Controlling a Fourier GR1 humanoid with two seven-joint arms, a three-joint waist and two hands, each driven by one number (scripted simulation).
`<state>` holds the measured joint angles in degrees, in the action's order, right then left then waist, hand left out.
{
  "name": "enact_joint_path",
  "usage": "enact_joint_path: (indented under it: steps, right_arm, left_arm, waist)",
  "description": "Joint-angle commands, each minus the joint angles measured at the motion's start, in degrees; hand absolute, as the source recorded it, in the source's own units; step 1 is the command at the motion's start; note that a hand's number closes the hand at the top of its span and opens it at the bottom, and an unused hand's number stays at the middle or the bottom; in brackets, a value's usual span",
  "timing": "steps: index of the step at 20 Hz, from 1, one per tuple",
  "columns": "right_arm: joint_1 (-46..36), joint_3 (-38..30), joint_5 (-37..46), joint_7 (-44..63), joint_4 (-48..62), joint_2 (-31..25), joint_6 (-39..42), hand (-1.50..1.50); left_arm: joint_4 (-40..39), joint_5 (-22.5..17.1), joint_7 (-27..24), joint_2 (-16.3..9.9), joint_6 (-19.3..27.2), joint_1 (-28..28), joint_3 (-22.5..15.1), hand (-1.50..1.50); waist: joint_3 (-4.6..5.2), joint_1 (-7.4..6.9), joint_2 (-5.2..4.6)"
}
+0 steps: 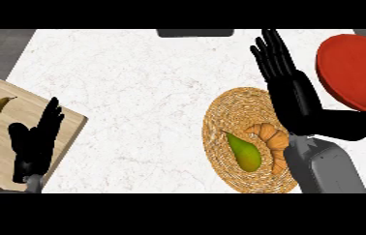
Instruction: Pick the croissant from the placemat and place it in the bowl
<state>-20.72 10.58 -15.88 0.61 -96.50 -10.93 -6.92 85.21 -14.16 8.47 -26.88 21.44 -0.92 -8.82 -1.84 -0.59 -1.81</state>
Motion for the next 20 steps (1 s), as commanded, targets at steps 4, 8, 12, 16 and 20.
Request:
enact_joint_path:
  steps: [4, 8, 12, 16, 20]
  right_arm:
    - [-2.3, -3.1, -4.9, -5.7, -2.7, -12.4, 19.4, 1.5]
    - [-1.6, -1.0, 18.1, -0.7, 0.3, -31.7, 20.3, -1.5]
    - [18.0, -7.5, 19.1, -13.8, 0.3, -30.0, 13.6, -1.5]
    - [30.4, -10.7, 21.2, -24.8, -4.9, -33.7, 14.9, -1.5]
    - [34.3, -16.5, 21.7, -24.3, -5.7, -33.8, 15.9, -1.5]
  left_arm:
    - [0.4, 1.1, -3.3, -2.8, -2.0, 6.1, 2.9, 0.0]
    - [2.7, 1.1, -3.3, -2.5, -1.4, 5.8, 2.5, 0.0]
    - [3.4, 0.3, -6.1, -1.8, -3.2, 4.4, 3.0, 0.0]
    - [3.2, 0.4, -4.2, -1.8, -4.4, 6.0, 3.2, 0.0]
    - [4.6, 2.3, -1.1, -0.2, -3.8, 8.4, 3.3, 0.0]
  waist:
    - [1.78, 1.3, 1.67]
    - [2.94, 4.43, 2.41]
    - [1.73, 3.6, 2.14]
    - [1.81, 2.57, 2.08]
    - [1.84, 1.39, 1.96]
